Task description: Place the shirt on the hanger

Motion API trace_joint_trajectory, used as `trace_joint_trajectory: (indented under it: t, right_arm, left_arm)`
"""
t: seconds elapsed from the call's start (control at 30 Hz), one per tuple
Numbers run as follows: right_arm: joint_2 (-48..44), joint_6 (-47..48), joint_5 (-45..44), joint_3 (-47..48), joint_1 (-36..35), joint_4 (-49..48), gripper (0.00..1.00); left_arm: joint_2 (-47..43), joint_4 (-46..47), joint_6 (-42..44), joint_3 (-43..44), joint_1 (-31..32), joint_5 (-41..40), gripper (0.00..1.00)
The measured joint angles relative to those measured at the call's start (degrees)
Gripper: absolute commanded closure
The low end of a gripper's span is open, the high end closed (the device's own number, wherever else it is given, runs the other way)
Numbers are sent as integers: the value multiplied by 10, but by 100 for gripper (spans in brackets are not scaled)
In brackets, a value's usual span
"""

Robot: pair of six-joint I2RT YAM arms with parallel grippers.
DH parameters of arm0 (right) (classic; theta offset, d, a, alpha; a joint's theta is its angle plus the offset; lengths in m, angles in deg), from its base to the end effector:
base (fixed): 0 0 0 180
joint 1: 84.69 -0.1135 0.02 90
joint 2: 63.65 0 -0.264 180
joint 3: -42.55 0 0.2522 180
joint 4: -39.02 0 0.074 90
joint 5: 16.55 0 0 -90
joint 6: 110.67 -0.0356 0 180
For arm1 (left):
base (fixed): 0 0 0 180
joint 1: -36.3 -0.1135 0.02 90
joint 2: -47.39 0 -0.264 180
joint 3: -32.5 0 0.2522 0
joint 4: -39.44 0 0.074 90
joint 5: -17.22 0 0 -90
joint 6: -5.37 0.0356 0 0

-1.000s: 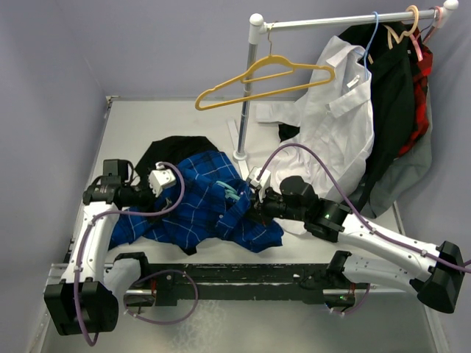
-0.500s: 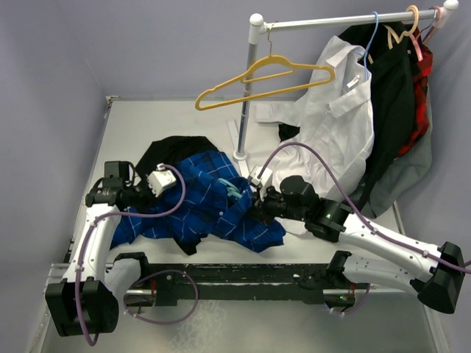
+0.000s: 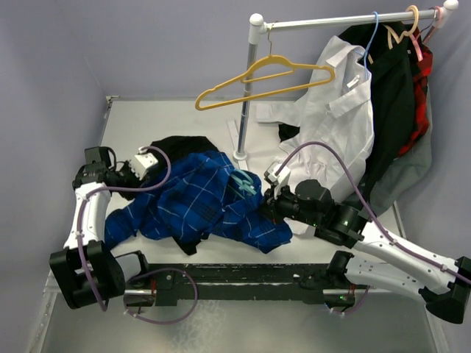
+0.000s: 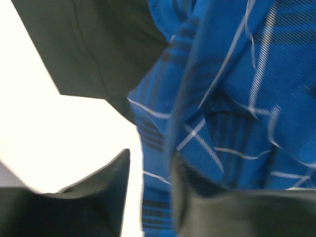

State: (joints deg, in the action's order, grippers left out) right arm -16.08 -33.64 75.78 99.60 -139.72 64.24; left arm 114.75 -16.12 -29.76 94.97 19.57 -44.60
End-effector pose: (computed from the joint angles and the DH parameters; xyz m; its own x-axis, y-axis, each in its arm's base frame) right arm 0.1112 0.1615 0.3202 -0.3403 -0.0953 -0.9355 -0.7848 0.5767 0.2268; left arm 0.2171 0.0477 0.2440 -0.5045 0.6011 -0.6198 0.6637 0.7291 0.1670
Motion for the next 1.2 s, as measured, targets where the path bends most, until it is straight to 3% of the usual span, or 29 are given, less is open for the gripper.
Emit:
trace_joint_trajectory:
  t: [0.03, 0.07, 0.33, 0.5, 0.67, 0.87, 0.93, 1.03, 1.13, 1.2]
  right_arm:
    - [-2, -5, -12, 0, 0, 1, 100]
    - [-5, -12, -24, 0, 0, 3, 100]
    - [-48, -174, -153, 31, 0, 127, 100]
    - [-110, -267, -258, 63, 0, 248, 100]
    - [-70, -290, -352, 203, 0, 352, 100]
    - [36, -250, -440, 367, 11, 388, 100]
    - [62, -207, -439, 396, 48, 381, 100]
    - [101, -143, -365, 417, 183, 351, 100]
    - [147, -94, -309, 430, 300, 323, 100]
    - [180, -69, -288, 450, 335, 318, 100]
  left_arm:
    - [-3, -12, 5, 5, 0, 9, 2]
    - [-5, -31, 3, 13, 0, 20, 0]
    - [-57, -144, -73, 146, 7, 125, 1]
    - [-57, -118, -161, 254, 26, 172, 0]
    - [1, -126, -188, 336, 52, 273, 0]
    - [63, -107, -212, 346, 59, 346, 0]
    - [92, -121, -205, 370, 59, 373, 0]
    - [114, -135, -196, 387, 61, 409, 0]
    - [107, -134, -198, 379, 64, 425, 0]
    - [87, -128, -202, 360, 67, 427, 0]
